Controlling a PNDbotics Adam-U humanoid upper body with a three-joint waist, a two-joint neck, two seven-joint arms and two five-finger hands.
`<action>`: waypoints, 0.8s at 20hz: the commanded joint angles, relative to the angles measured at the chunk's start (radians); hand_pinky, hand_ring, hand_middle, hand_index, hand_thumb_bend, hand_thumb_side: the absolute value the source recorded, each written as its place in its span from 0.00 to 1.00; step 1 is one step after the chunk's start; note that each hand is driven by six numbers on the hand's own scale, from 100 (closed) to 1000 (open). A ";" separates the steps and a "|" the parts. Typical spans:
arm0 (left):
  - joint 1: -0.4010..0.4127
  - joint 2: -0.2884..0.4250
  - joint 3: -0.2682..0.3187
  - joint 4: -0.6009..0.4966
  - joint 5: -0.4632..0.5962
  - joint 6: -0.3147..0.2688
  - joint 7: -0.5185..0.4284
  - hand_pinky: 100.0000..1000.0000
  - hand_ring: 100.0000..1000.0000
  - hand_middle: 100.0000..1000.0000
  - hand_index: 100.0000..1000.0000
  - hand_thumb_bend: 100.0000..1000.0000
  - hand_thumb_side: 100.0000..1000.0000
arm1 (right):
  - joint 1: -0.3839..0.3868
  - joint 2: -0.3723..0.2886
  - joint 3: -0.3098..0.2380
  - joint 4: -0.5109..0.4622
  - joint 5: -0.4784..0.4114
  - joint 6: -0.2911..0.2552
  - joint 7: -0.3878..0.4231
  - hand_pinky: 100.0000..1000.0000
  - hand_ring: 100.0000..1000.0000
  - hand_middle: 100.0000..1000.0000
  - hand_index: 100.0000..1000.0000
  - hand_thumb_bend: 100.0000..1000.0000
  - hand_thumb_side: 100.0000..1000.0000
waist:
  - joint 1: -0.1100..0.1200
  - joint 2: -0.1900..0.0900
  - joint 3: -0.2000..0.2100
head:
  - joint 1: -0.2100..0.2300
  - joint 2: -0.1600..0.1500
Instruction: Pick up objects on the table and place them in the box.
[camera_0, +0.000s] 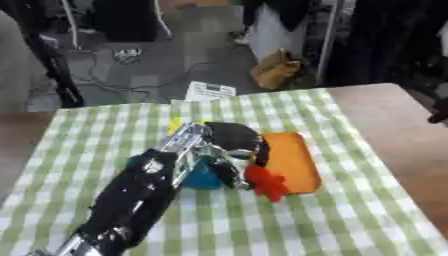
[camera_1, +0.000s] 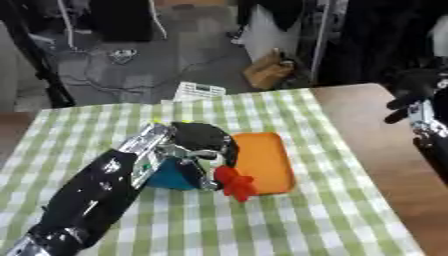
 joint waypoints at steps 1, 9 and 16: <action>-0.010 -0.016 0.042 0.038 -0.202 -0.085 0.087 0.71 0.66 0.52 0.59 0.26 0.24 | -0.014 -0.007 0.000 -0.024 -0.008 -0.003 0.005 0.46 0.54 0.70 0.72 0.00 0.65 | -0.016 -0.016 -0.002 | 0.002 -0.015; 0.001 -0.070 0.125 0.144 -0.509 0.053 0.427 0.69 0.64 0.51 0.59 0.22 0.20 | -0.015 -0.002 0.003 -0.024 -0.011 -0.002 0.009 0.46 0.54 0.70 0.72 0.00 0.65 | -0.020 -0.014 -0.006 | 0.005 -0.014; -0.044 -0.061 0.172 0.142 -0.498 0.101 0.501 0.68 0.63 0.50 0.59 0.21 0.16 | -0.017 -0.001 0.004 -0.024 -0.013 -0.002 0.010 0.46 0.54 0.70 0.72 0.00 0.65 | -0.020 -0.016 -0.011 | 0.007 -0.017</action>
